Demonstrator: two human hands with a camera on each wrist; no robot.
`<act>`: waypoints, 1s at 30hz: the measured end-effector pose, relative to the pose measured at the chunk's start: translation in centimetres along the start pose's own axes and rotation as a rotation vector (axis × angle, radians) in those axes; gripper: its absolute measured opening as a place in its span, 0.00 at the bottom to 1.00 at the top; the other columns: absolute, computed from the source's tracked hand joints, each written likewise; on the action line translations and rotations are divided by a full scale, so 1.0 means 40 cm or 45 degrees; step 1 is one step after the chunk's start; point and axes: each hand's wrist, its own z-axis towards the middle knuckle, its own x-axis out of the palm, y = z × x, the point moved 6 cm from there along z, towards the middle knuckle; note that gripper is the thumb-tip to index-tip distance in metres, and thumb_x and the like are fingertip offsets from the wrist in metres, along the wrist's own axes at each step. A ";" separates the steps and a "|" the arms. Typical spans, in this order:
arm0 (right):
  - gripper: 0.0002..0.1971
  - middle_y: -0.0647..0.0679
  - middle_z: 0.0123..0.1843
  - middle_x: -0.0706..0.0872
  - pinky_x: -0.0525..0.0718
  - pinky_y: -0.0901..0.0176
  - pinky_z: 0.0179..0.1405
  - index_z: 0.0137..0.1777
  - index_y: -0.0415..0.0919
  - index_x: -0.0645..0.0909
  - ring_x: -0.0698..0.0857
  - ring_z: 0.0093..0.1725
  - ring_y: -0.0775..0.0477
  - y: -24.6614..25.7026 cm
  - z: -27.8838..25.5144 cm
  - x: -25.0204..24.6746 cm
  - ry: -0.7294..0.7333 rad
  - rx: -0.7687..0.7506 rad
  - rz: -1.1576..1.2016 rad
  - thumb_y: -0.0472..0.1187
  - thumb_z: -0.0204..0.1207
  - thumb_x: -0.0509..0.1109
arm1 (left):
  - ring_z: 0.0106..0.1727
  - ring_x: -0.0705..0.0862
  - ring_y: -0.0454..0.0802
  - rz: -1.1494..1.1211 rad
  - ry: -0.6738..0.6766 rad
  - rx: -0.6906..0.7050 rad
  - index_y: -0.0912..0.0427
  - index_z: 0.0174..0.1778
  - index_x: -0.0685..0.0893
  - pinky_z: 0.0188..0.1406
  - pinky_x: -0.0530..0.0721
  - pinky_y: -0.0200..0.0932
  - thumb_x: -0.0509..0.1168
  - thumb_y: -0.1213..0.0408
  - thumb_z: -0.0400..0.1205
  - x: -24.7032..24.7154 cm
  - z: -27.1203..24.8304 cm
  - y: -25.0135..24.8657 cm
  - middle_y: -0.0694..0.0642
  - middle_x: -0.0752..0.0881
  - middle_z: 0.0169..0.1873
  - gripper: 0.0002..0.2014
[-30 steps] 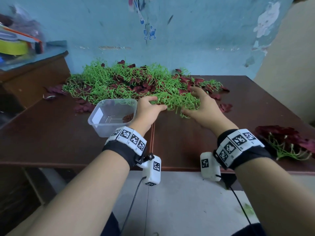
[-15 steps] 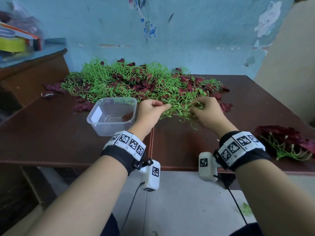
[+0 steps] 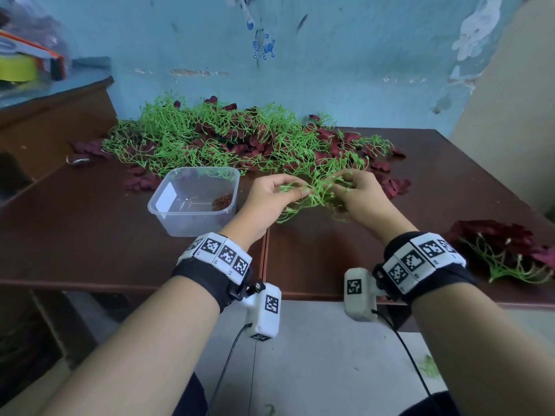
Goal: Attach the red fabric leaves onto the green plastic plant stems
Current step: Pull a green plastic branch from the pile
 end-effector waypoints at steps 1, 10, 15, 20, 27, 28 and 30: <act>0.05 0.43 0.35 0.83 0.81 0.62 0.21 0.48 0.39 0.80 0.84 0.25 0.54 -0.001 0.001 0.002 0.000 0.009 0.022 0.31 0.85 0.66 | 0.41 0.87 0.45 -0.026 0.024 0.002 0.48 0.41 0.93 0.42 0.82 0.36 0.80 0.71 0.75 0.001 -0.001 -0.002 0.54 0.92 0.40 0.10; 0.13 0.38 0.43 0.88 0.77 0.60 0.26 0.56 0.43 0.83 0.84 0.32 0.45 -0.008 0.000 0.016 0.160 0.103 0.213 0.35 0.73 0.76 | 0.31 0.80 0.48 0.243 0.110 0.062 0.46 0.40 0.94 0.39 0.78 0.38 0.82 0.64 0.74 0.013 -0.002 -0.003 0.56 0.89 0.32 0.07; 0.23 0.37 0.38 0.88 0.82 0.55 0.25 0.59 0.39 0.81 0.86 0.29 0.42 -0.011 -0.011 0.008 0.190 0.105 0.049 0.28 0.67 0.82 | 0.29 0.82 0.41 0.151 -0.003 0.101 0.52 0.39 0.94 0.40 0.79 0.31 0.82 0.63 0.74 -0.018 -0.004 -0.001 0.52 0.91 0.31 0.04; 0.12 0.38 0.31 0.88 0.80 0.57 0.24 0.51 0.34 0.86 0.82 0.21 0.47 -0.018 -0.002 -0.010 0.029 0.098 -0.071 0.29 0.69 0.81 | 0.40 0.86 0.42 0.067 -0.022 0.008 0.51 0.45 0.94 0.48 0.85 0.42 0.79 0.65 0.78 -0.031 -0.007 0.014 0.46 0.92 0.36 0.04; 0.07 0.40 0.30 0.86 0.78 0.60 0.23 0.35 0.36 0.83 0.85 0.27 0.43 -0.045 0.031 -0.053 -0.318 0.278 -0.234 0.34 0.73 0.76 | 0.42 0.80 0.50 -0.129 -0.173 -0.193 0.61 0.58 0.88 0.24 0.76 0.35 0.69 0.73 0.85 -0.053 -0.008 0.035 0.48 0.93 0.40 0.08; 0.08 0.41 0.30 0.87 0.78 0.59 0.25 0.34 0.37 0.82 0.86 0.26 0.45 -0.047 0.030 -0.053 -0.339 0.309 -0.228 0.33 0.74 0.74 | 0.44 0.81 0.50 -0.139 -0.173 -0.212 0.62 0.60 0.87 0.26 0.78 0.35 0.68 0.75 0.85 -0.055 -0.009 0.034 0.49 0.93 0.42 0.10; 0.06 0.35 0.38 0.91 0.79 0.63 0.22 0.37 0.35 0.82 0.88 0.28 0.44 -0.052 0.029 -0.044 -0.338 0.359 -0.152 0.30 0.75 0.68 | 0.48 0.85 0.48 -0.168 -0.142 -0.231 0.62 0.64 0.84 0.27 0.80 0.35 0.65 0.78 0.85 -0.058 -0.017 0.026 0.56 0.93 0.52 0.14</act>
